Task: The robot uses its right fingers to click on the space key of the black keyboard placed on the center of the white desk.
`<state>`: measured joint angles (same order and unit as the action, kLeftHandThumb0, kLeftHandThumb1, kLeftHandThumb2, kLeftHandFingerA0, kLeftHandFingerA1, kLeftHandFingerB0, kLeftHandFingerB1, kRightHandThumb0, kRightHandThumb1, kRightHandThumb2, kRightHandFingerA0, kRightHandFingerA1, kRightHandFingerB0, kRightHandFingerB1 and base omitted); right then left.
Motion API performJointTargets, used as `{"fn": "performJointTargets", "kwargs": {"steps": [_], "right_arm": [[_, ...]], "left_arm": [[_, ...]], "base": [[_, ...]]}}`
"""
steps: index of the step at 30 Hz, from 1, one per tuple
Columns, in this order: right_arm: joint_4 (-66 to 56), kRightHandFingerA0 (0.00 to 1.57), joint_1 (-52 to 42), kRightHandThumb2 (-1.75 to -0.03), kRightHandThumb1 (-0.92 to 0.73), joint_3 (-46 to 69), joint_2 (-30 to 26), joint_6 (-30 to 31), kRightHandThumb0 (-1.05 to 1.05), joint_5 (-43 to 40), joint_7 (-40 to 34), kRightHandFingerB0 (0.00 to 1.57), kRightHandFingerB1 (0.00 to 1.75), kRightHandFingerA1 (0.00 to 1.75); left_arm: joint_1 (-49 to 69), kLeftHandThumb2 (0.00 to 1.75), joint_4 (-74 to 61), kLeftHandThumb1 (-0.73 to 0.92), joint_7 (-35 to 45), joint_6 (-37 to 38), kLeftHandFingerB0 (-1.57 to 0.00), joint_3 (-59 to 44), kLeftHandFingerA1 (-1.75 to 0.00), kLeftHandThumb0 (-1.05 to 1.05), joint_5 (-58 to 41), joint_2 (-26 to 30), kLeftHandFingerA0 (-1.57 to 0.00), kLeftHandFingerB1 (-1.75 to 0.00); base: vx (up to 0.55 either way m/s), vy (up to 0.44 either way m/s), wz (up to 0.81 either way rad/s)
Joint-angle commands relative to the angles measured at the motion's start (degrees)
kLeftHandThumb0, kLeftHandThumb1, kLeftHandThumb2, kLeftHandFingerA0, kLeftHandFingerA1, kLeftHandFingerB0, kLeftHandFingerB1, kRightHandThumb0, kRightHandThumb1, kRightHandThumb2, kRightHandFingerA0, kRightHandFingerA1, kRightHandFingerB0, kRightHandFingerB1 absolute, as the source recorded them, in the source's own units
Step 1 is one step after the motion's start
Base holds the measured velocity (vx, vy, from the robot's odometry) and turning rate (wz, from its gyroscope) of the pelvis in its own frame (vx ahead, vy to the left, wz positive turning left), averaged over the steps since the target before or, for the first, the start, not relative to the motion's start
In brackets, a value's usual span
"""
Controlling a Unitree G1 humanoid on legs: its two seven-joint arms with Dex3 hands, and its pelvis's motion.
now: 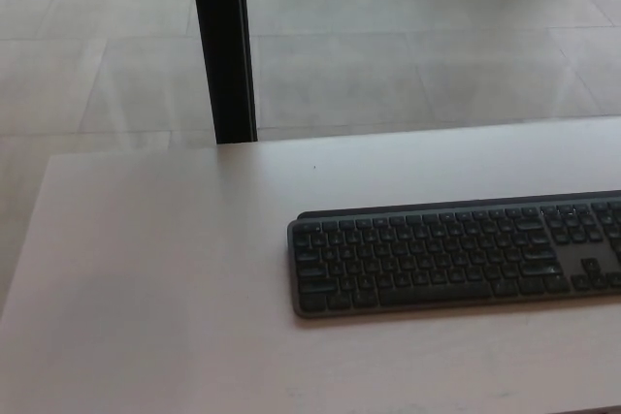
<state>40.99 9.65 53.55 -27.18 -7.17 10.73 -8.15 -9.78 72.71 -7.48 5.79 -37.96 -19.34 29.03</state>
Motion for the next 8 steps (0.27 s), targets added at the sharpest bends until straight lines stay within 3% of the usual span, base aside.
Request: {"fn": "performJointTargets", "kwargs": {"steps": [1, 8], "right_arm": [[5.5, 1.05, -1.0, -0.72, -0.40, 17.9, 10.9, 16.1, -0.52, -27.6, -4.1, 0.94, 1.06, 1.18], [3.9, 1.06, -3.0, -0.71, -0.43, 15.9, 12.5, 16.3, -0.47, -25.2, -0.7, 0.92, 1.03, 1.15]], "left_arm": [[2.4, 0.59, 0.5, 0.64, 1.2, 0.6, -0.70, -1.4, -0.65, -0.49, -2.0, -0.3, -0.74, -0.60], [3.1, 0.59, -0.1, 0.65, 0.9, -0.1, -0.61, -0.9, -0.67, -0.48, -1.5, -0.1, -0.74, -0.56]], "base": [[0.00, 0.000, 0.00], [0.00, 0.000, 0.00]]}}
